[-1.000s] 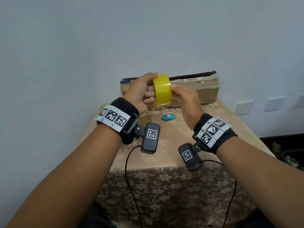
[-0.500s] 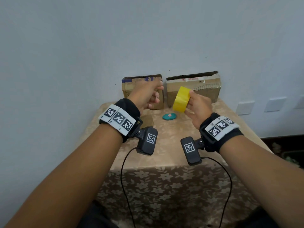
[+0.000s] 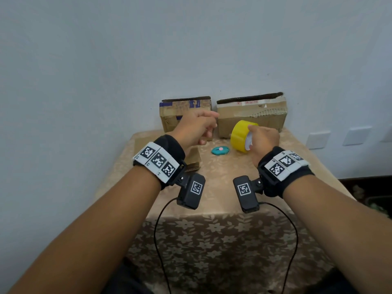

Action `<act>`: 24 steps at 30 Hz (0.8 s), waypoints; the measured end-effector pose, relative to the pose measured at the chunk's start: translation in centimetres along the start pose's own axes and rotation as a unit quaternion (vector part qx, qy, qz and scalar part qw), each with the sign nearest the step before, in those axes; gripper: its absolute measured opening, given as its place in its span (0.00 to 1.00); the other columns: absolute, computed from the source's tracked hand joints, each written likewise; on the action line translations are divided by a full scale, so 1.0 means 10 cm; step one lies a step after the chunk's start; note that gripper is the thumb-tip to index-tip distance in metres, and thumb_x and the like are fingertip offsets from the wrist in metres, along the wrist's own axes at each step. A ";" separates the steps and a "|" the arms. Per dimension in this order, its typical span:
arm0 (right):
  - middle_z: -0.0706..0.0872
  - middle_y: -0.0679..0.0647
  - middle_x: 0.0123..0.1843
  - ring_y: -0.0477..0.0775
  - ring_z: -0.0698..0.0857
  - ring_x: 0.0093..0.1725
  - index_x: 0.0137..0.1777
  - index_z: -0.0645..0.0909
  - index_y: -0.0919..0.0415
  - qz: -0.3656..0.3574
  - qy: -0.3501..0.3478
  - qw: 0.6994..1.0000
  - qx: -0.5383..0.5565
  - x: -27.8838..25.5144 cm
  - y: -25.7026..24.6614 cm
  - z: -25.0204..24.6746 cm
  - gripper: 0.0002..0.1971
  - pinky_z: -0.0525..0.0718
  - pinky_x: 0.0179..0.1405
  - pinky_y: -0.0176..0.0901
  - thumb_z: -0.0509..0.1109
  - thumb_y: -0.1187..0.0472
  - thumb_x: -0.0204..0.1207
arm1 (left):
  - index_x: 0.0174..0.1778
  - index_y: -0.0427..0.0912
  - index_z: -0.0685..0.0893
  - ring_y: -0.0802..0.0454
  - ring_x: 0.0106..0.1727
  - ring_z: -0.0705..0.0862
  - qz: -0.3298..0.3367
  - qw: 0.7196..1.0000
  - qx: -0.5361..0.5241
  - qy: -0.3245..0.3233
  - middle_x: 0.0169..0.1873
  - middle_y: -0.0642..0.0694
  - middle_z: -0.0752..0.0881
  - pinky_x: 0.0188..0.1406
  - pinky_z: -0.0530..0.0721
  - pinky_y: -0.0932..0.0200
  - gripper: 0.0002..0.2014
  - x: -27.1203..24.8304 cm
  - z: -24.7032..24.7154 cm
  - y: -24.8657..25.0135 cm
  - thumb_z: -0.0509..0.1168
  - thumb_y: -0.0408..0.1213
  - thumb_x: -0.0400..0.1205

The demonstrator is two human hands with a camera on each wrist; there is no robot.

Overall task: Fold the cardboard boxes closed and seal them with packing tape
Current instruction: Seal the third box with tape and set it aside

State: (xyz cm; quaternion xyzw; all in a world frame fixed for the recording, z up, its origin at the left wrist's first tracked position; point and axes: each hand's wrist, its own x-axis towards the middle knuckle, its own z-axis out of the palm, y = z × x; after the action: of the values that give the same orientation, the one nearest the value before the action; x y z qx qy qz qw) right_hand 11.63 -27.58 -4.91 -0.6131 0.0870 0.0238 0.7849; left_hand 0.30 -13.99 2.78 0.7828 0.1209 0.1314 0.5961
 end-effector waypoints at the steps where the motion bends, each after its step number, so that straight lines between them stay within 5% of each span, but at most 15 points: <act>1: 0.88 0.60 0.57 0.60 0.87 0.51 0.56 0.84 0.65 -0.013 0.020 1.000 0.010 -0.02 -0.02 0.00 0.09 0.87 0.50 0.46 0.75 0.62 0.79 | 0.62 0.40 0.87 0.57 0.26 0.75 -0.001 1.000 -0.006 -0.003 0.34 0.47 0.80 0.20 0.72 0.64 0.17 0.00 0.01 0.00 0.62 0.22 0.82; 3: 0.85 0.56 0.56 0.50 0.83 0.46 0.61 0.81 0.64 -0.063 0.048 0.996 0.037 -0.12 -0.09 -0.02 0.12 0.79 0.38 0.39 0.71 0.66 0.79 | 0.63 0.37 0.87 0.57 0.26 0.71 -0.008 1.000 -0.022 -0.015 0.32 0.47 0.76 0.20 0.70 0.63 0.19 -0.01 0.03 -0.01 0.59 0.19 0.81; 5: 0.83 0.52 0.49 0.48 0.81 0.43 0.56 0.81 0.59 -0.111 0.027 0.993 0.042 -0.25 -0.17 -0.02 0.08 0.77 0.38 0.38 0.69 0.68 0.79 | 0.63 0.36 0.86 0.57 0.26 0.71 -0.006 0.998 -0.055 -0.032 0.32 0.46 0.75 0.19 0.69 0.64 0.20 -0.01 0.02 -0.03 0.57 0.17 0.80; 8: 0.86 0.54 0.39 0.50 0.84 0.37 0.50 0.88 0.59 -0.126 -0.140 0.982 0.017 -0.48 -0.26 0.01 0.05 0.82 0.38 0.42 0.70 0.65 0.82 | 0.59 0.36 0.82 0.56 0.27 0.73 -0.001 0.989 -0.138 -0.054 0.33 0.46 0.76 0.17 0.68 0.65 0.16 -0.01 0.00 -0.03 0.58 0.17 0.81; 12: 0.94 0.63 0.53 0.58 0.94 0.51 0.62 0.88 0.70 -0.074 -0.316 0.946 0.026 -0.63 -0.25 0.07 0.14 0.92 0.51 0.48 0.73 0.59 0.84 | 0.55 0.38 0.78 0.55 0.28 0.77 -0.003 0.984 -0.166 -0.066 0.37 0.45 0.81 0.19 0.71 0.64 0.12 0.00 -0.06 -0.06 0.60 0.20 0.80; 17: 0.93 0.68 0.54 0.62 0.93 0.53 0.60 0.88 0.73 -0.085 -0.323 0.942 0.014 -0.57 -0.17 0.05 0.11 0.92 0.55 0.51 0.76 0.71 0.79 | 0.50 0.41 0.78 0.53 0.29 0.79 -0.007 0.990 -0.132 -0.042 0.32 0.47 0.82 0.22 0.72 0.62 0.12 0.01 -0.15 -0.12 0.60 0.20 0.80; 24: 0.93 0.68 0.55 0.64 0.93 0.56 0.63 0.86 0.72 0.005 -0.342 0.939 0.025 -0.58 -0.17 0.06 0.13 0.93 0.55 0.54 0.76 0.69 0.80 | 0.53 0.41 0.79 0.53 0.35 0.84 0.020 0.995 -0.087 -0.053 0.37 0.49 0.83 0.25 0.75 0.61 0.11 0.00 -0.14 -0.16 0.63 0.20 0.83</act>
State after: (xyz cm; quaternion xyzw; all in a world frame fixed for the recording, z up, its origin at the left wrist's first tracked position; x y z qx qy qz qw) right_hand 6.29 -27.01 -2.16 -0.5481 -0.1825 0.2338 0.7820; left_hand -0.19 -12.32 1.55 0.7363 0.0616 0.1122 0.6644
